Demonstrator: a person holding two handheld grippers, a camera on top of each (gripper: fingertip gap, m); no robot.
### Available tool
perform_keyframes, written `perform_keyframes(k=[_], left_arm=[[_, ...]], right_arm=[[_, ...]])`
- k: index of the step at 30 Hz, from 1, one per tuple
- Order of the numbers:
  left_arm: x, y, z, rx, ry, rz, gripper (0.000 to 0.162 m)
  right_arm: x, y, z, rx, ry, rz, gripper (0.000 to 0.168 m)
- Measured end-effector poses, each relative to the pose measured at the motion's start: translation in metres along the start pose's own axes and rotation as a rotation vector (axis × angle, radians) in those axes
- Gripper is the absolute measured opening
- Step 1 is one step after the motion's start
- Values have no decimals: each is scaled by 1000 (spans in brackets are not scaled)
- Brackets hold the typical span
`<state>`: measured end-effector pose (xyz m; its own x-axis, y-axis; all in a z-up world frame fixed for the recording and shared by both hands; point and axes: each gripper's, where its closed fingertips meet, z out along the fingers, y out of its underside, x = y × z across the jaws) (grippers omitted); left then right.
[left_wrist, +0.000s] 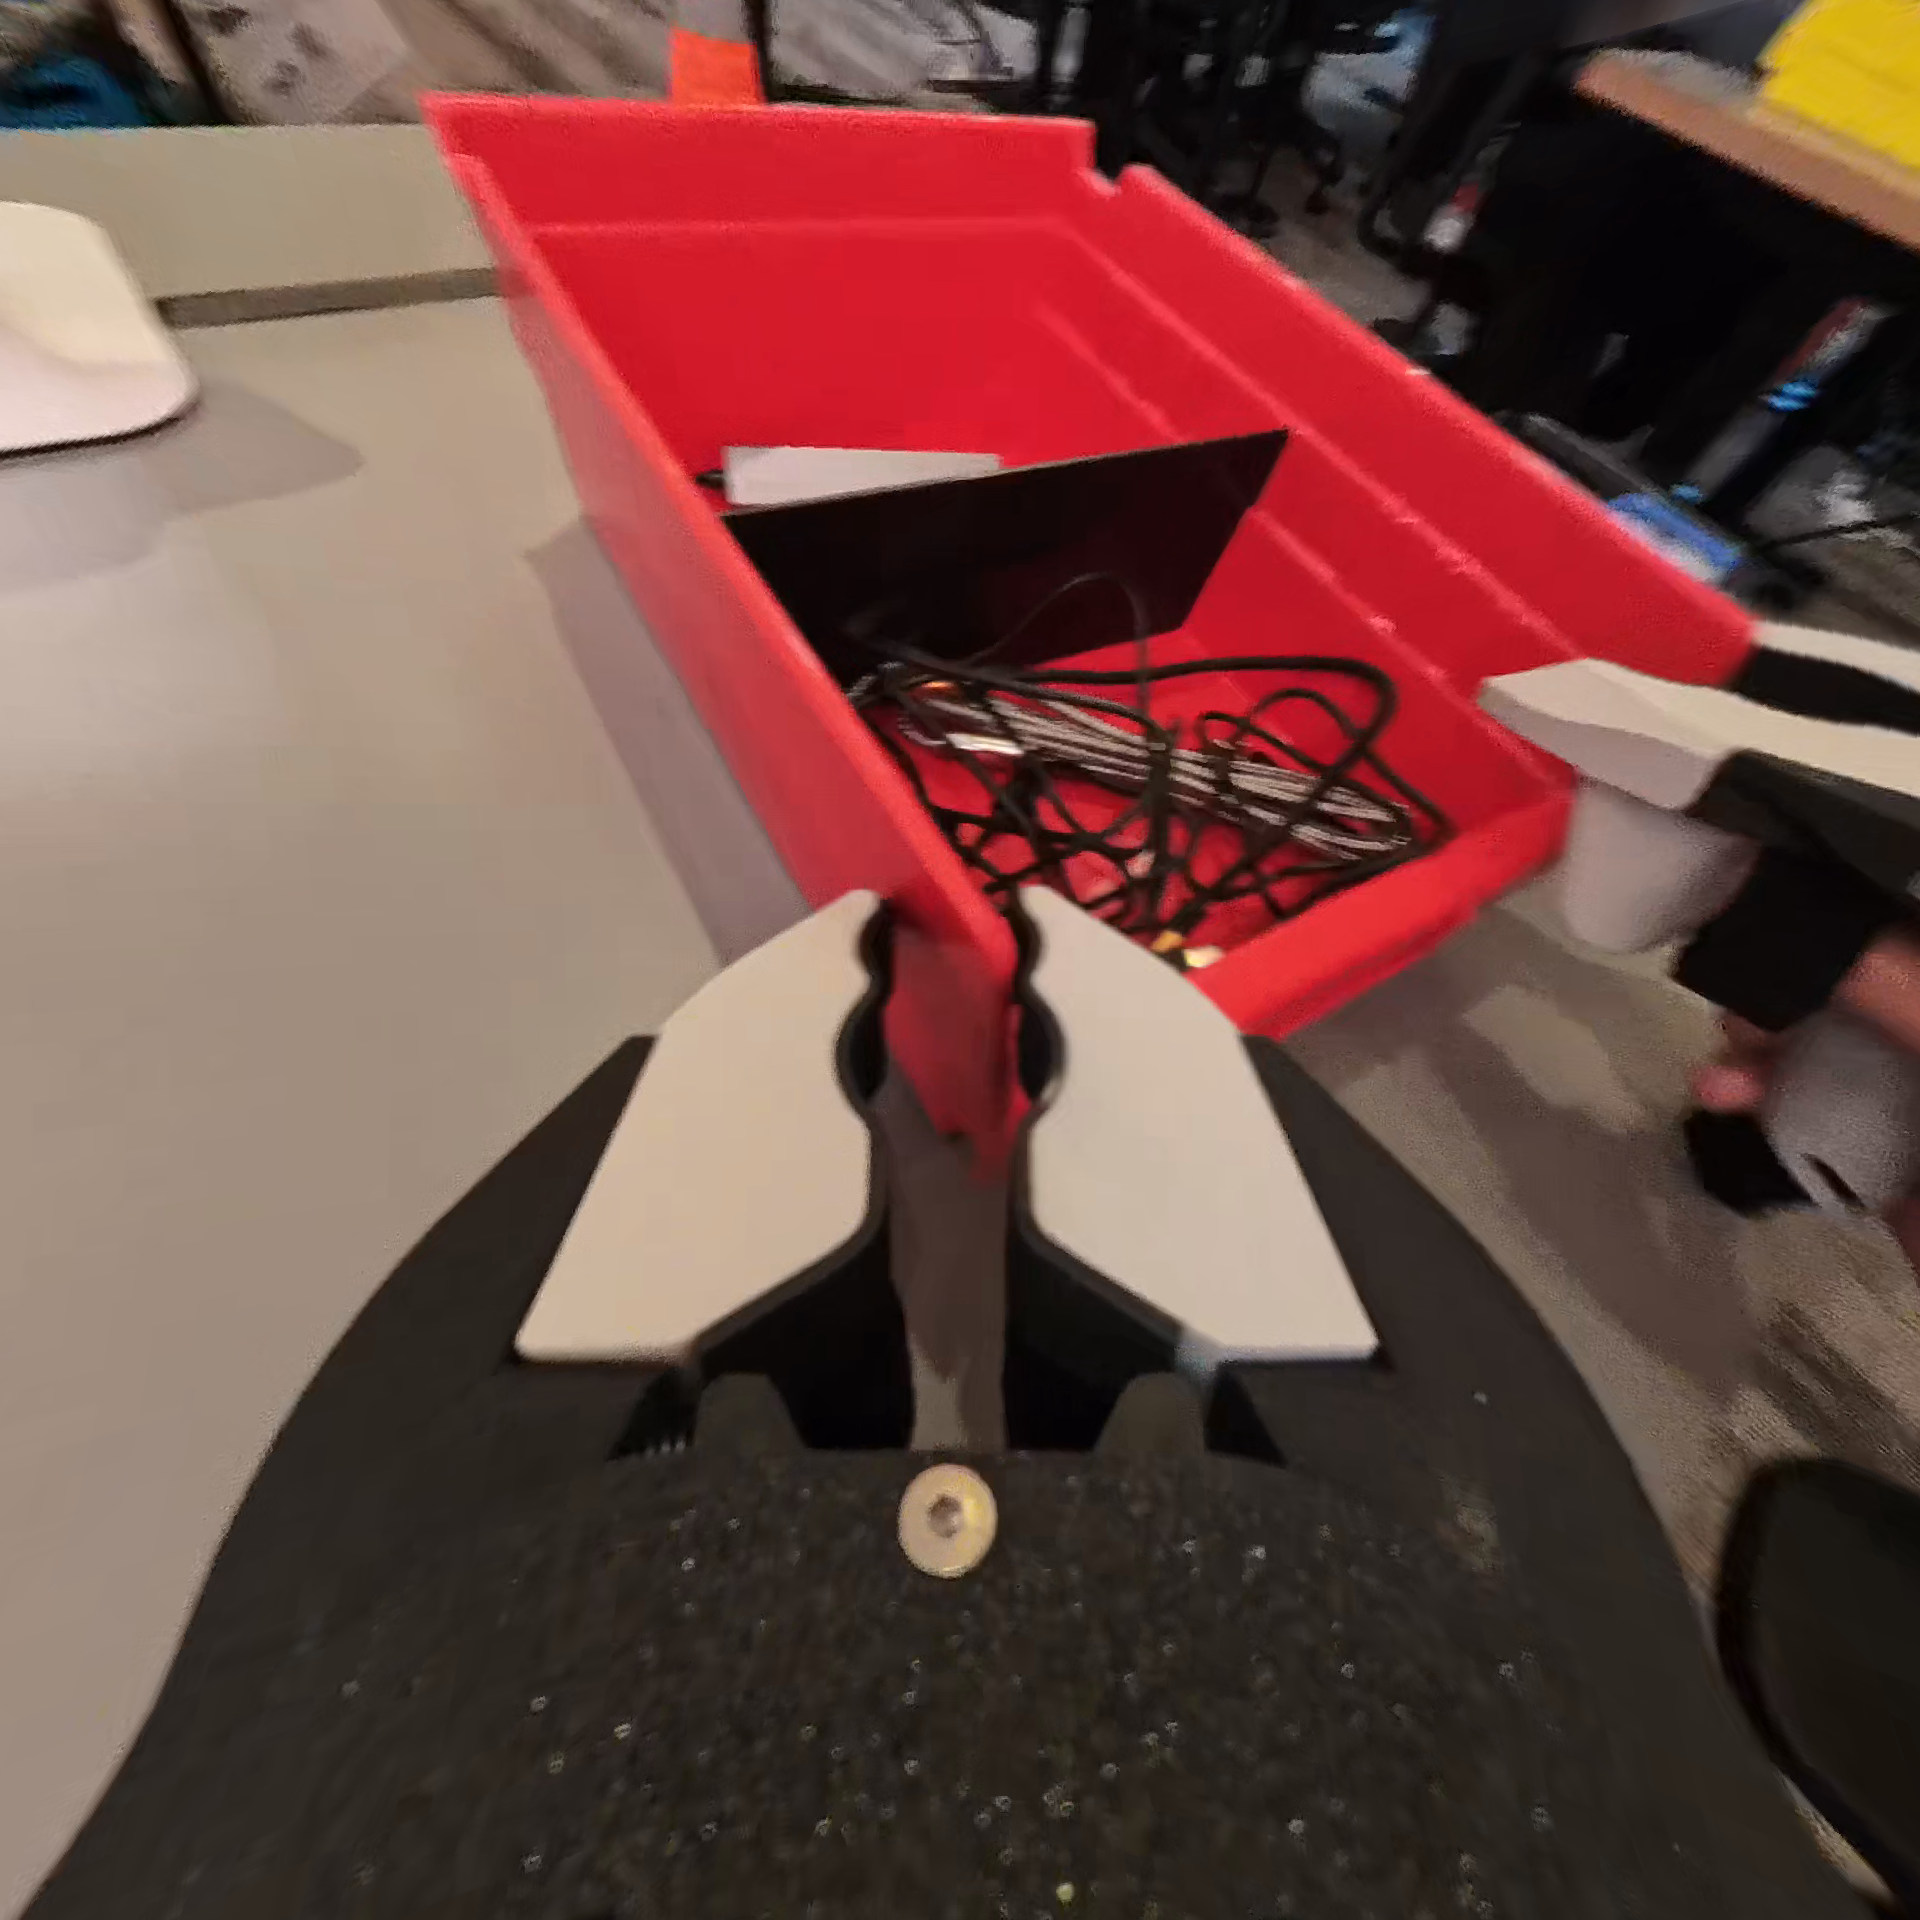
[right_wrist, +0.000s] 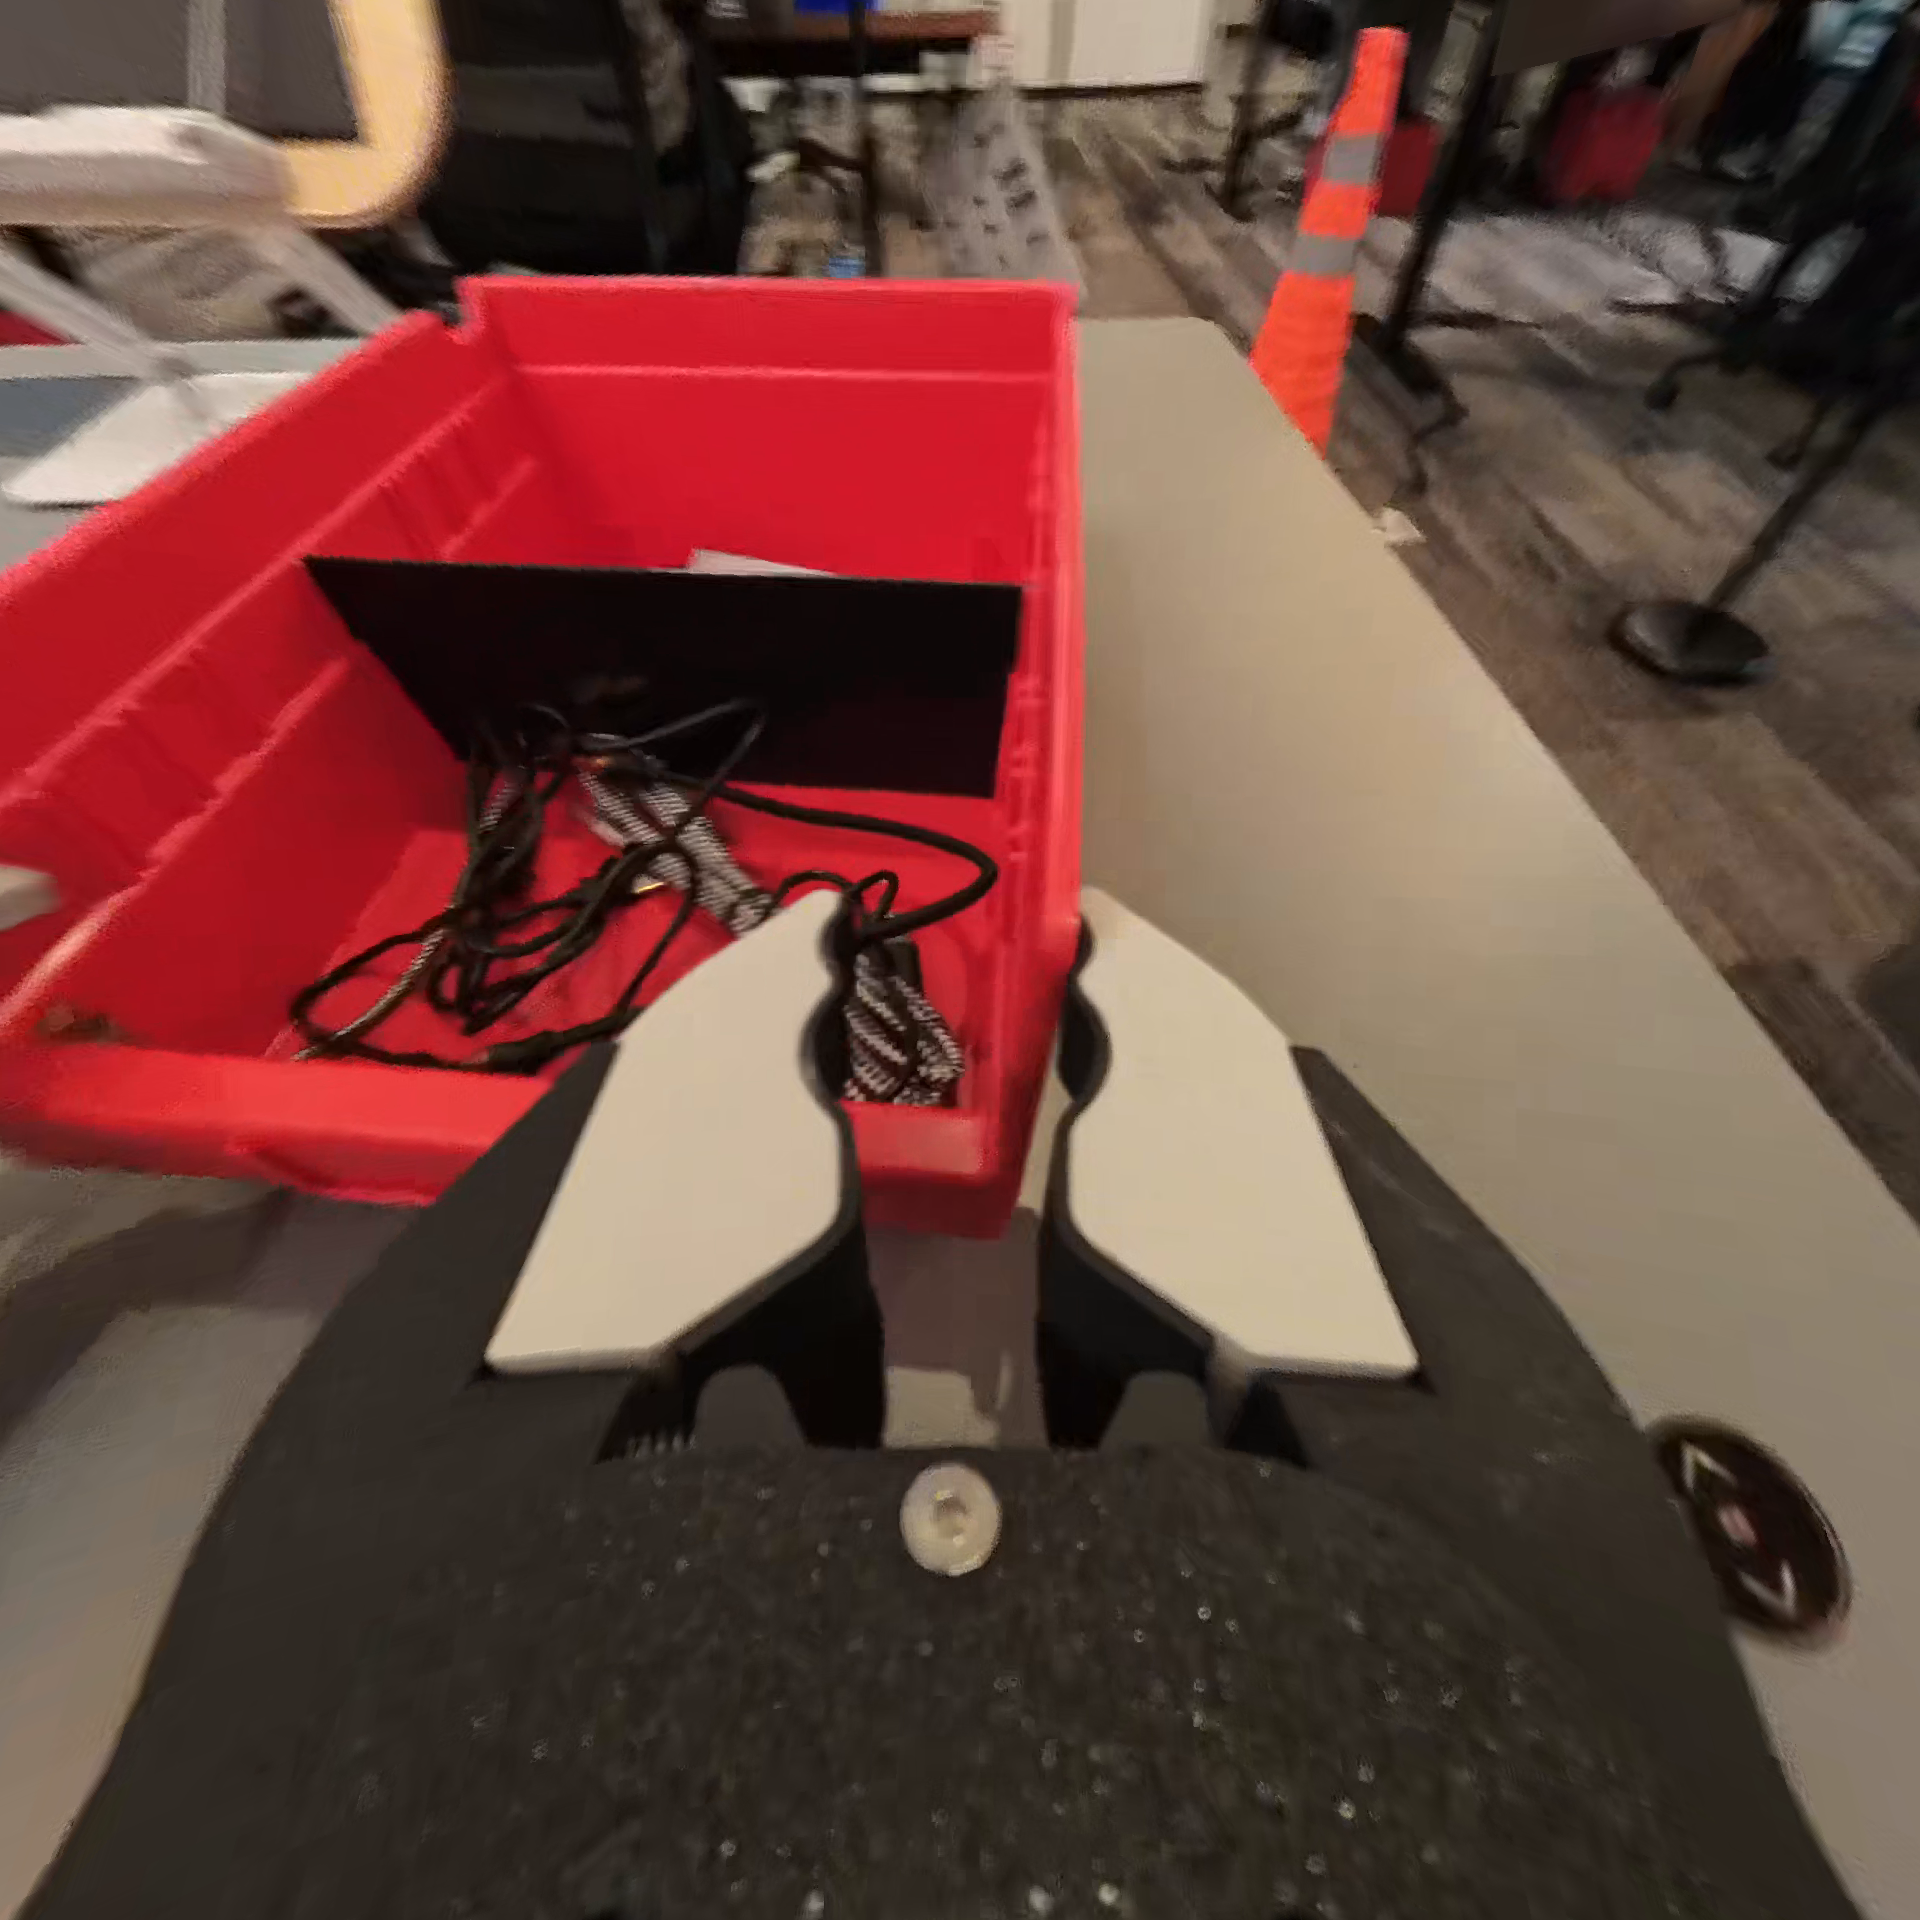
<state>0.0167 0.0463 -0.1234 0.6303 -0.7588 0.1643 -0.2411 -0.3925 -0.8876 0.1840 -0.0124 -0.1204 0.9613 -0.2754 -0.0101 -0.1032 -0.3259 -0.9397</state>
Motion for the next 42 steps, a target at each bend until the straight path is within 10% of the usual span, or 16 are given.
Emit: perform_keyframes(k=[3,16,26,36,42], left_arm=[[-12,-3,3,-10,-81,25,11],[-91,-40,-99,166,-250,129,5],[-202,0,-171,163,-386,55,5],[-195,34,-164,127,-121,-157,29],[-221,23,-253,256,-85,-207,37]], right_arm=[[8,0,1,9,97,41,3],[-110,-39,-19,77,-51,248,3],[-249,-37,4,28,-185,168,3],[-256,-2,13,1,-294,86,6],[-242,-21,-4,-11,-402,-49,25]])
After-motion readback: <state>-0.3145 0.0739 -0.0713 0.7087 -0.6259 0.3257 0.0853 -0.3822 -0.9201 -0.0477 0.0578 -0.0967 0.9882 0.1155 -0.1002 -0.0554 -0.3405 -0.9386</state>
